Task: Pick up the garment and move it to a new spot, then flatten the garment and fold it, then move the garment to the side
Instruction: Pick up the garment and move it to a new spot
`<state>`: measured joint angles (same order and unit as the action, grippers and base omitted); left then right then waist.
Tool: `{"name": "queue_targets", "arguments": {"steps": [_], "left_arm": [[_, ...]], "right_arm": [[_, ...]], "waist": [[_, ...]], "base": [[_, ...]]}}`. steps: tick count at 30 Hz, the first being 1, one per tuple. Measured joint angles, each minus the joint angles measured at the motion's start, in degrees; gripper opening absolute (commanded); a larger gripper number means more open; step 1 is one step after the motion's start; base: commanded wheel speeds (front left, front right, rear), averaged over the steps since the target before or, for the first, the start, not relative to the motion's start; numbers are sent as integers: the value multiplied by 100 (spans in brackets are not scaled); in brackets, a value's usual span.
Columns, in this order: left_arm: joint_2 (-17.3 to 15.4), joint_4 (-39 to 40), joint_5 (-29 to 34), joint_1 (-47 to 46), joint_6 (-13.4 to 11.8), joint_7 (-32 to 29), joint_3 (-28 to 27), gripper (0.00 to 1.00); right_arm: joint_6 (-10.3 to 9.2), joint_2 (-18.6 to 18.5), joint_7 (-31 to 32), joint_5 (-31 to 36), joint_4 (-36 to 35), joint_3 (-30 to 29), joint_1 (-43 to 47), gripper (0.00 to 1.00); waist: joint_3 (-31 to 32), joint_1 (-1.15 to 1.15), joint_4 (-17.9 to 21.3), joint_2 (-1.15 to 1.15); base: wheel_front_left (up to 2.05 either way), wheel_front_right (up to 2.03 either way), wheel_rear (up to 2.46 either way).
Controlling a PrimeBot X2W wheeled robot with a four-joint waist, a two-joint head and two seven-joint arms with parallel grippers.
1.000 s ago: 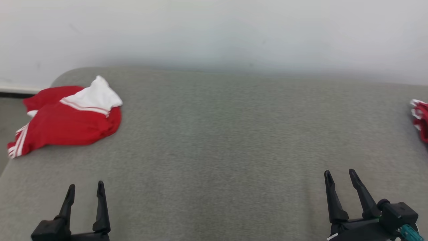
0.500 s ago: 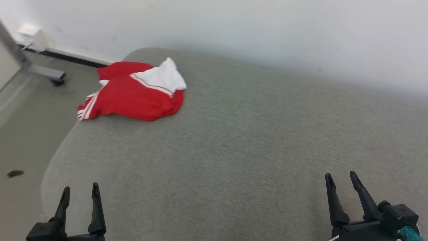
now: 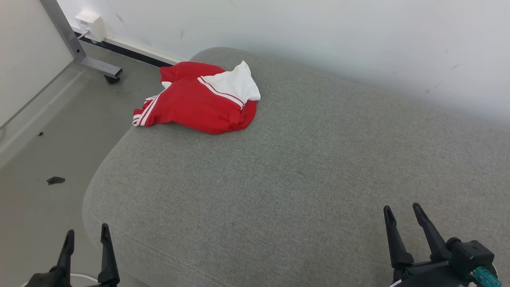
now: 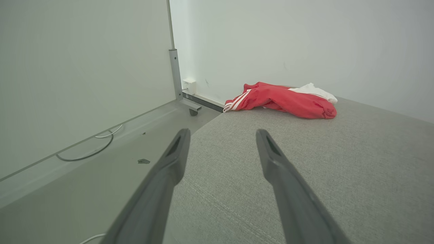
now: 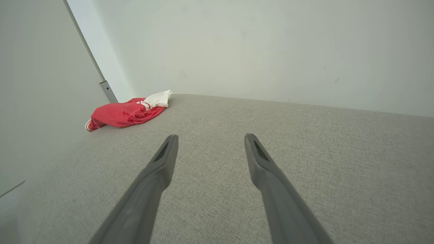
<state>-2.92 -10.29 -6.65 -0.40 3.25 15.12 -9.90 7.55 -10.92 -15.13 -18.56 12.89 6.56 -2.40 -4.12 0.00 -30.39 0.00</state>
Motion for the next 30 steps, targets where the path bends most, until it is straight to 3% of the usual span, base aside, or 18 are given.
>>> {"name": "queue_targets", "arguments": {"steps": [13,19,30], "left_arm": [[-12,-78,-159,-416,13,0,3,100],[-196,-361,-322,-1705,88,0,-25,100],[-937,-980,-491,-4374,33,-535,-183,100]], "right_arm": [[0,-97,0,169,-137,-220,-107,100],[0,-396,0,211,-323,-403,-399,100],[1,-737,0,161,-816,-899,-703,100]], "waist": [[-119,-1,246,0],[-500,0,550,0],[-1535,1,1385,1]], "base": [[0,0,0],[0,0,0],[0,0,0]]}}
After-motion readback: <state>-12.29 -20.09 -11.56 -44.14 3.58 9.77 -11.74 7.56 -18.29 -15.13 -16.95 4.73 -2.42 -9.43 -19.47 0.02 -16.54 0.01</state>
